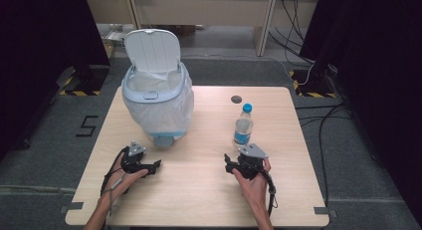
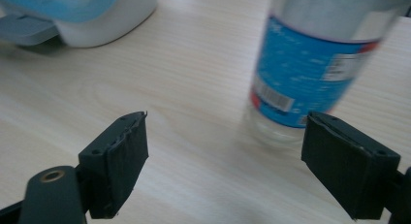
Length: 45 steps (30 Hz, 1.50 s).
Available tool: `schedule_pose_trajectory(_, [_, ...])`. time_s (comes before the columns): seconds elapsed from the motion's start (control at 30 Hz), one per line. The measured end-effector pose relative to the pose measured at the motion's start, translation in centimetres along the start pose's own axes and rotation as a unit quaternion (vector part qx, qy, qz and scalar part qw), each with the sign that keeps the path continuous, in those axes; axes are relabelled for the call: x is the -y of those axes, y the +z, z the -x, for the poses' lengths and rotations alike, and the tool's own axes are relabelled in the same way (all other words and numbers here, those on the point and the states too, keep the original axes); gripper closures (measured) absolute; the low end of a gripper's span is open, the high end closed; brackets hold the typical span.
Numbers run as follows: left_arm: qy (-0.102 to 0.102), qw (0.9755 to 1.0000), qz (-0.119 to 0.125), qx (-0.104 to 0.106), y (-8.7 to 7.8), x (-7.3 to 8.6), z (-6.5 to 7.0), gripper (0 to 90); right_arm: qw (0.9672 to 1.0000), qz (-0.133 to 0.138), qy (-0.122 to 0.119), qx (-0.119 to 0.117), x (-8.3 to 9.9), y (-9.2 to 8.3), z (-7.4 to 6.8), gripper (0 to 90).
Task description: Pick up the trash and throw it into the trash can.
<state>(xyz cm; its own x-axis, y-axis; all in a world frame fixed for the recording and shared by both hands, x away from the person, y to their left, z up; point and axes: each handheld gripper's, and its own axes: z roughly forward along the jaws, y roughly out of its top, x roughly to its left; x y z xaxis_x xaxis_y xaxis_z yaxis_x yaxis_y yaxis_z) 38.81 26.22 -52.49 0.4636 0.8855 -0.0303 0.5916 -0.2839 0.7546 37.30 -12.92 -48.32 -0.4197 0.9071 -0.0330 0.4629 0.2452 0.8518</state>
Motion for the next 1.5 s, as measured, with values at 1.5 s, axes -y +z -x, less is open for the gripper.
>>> schedule_pose_trajectory(1.5, [0.0, 1.0, -0.001, 0.001, 0.0, 0.0, 0.0, 15.3, 0.9949, 0.096, 0.018, 0.022, -3.3, 4.9, 4.3, 28.0])
